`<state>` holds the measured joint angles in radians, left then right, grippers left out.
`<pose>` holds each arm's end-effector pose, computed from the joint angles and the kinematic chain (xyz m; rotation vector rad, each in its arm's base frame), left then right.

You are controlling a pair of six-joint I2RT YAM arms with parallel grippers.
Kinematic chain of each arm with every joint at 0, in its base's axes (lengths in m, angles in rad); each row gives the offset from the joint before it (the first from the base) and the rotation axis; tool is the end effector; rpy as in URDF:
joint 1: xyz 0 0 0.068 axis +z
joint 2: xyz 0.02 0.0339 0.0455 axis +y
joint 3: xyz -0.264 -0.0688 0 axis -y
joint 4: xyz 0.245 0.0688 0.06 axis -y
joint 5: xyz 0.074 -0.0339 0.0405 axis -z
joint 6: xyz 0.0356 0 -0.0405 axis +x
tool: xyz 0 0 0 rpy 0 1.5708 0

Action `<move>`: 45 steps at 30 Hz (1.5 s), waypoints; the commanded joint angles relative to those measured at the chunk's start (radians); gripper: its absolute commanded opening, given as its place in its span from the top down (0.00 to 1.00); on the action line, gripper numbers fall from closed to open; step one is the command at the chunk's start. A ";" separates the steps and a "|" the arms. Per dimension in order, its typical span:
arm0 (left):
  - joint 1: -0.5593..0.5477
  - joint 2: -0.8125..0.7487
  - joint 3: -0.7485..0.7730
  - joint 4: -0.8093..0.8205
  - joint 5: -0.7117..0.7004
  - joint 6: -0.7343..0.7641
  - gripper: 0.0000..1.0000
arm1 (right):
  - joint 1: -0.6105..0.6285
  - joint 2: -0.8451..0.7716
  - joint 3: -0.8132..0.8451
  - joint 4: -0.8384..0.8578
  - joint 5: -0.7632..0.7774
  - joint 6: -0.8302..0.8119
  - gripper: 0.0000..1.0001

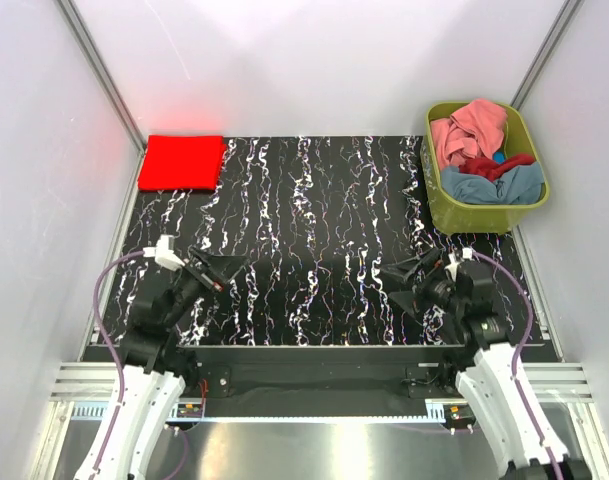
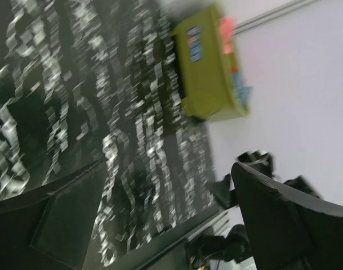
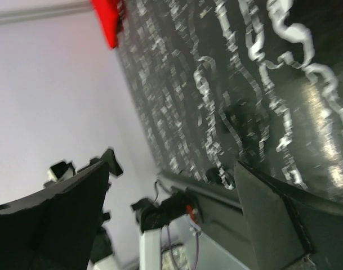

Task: Fold and stack the t-shirts
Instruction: Grab the tshirt from the pile

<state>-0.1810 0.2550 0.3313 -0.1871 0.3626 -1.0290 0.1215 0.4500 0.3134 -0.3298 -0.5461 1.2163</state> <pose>0.1068 -0.0324 0.2467 -0.4718 1.7638 -1.1887 0.1233 0.0337 0.2075 0.8312 2.1022 1.3406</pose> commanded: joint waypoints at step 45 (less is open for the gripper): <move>0.012 0.507 0.396 -0.316 0.148 0.443 0.05 | -0.292 2.195 2.322 0.147 0.969 -1.111 0.83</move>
<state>-0.1745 0.7563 0.6544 -0.4942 0.5121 -0.6277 -0.1600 2.6663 2.5790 -0.2138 0.3634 0.1127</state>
